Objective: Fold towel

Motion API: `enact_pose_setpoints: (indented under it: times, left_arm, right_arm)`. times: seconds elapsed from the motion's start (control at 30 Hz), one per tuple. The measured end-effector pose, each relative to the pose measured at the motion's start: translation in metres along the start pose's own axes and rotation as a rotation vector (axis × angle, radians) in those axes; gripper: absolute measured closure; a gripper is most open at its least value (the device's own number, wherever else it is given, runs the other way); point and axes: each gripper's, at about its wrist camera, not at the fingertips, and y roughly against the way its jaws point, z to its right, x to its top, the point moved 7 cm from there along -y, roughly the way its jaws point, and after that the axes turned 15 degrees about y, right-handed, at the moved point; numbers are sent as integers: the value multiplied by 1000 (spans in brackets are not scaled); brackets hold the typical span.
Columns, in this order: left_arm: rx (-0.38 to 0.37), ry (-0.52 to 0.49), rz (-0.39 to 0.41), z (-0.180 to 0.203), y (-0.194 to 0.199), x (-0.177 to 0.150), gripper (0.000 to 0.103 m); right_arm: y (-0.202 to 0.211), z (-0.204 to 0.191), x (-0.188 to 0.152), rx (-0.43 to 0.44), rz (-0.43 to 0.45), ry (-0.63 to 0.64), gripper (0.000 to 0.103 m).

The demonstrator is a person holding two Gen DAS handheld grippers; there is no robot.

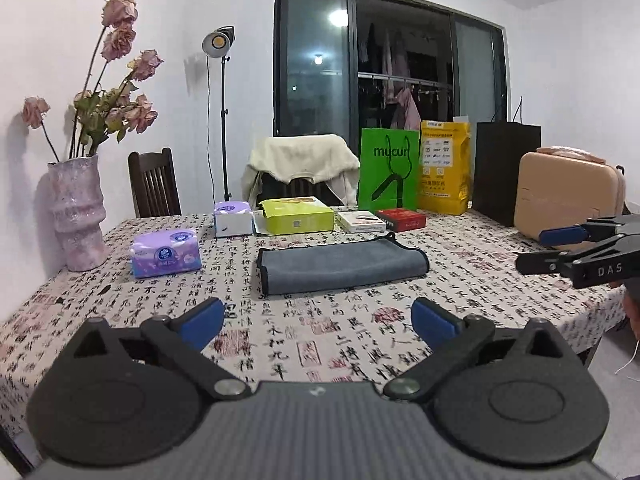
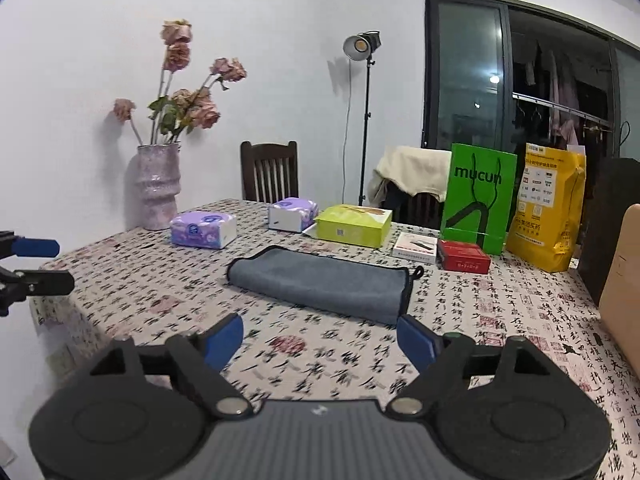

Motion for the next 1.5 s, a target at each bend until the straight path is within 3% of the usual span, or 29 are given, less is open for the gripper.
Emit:
enact_pose_setpoints:
  times: [0.13,0.43,0.6,0.73,1.5]
  left_arm:
    - [9,-32,18,5,19,-15,0]
    - [8,35,-30,0,47,-49,0]
    - [12,-44,9,16,67,-60,0]
    - [-8,-45,15,28,75,-64,0]
    - [-9,-27,19,31,79,-66,0]
  right_arm:
    - [18,-26,-4,20,11,26,17]
    - [57,-61,-28,45,19,6,15]
    - [81,-68,-45,30,17,-48,14]
    - [96,-72,-51,9,35,-52,13]
    - [109,-87,-42,25,71,13,8]
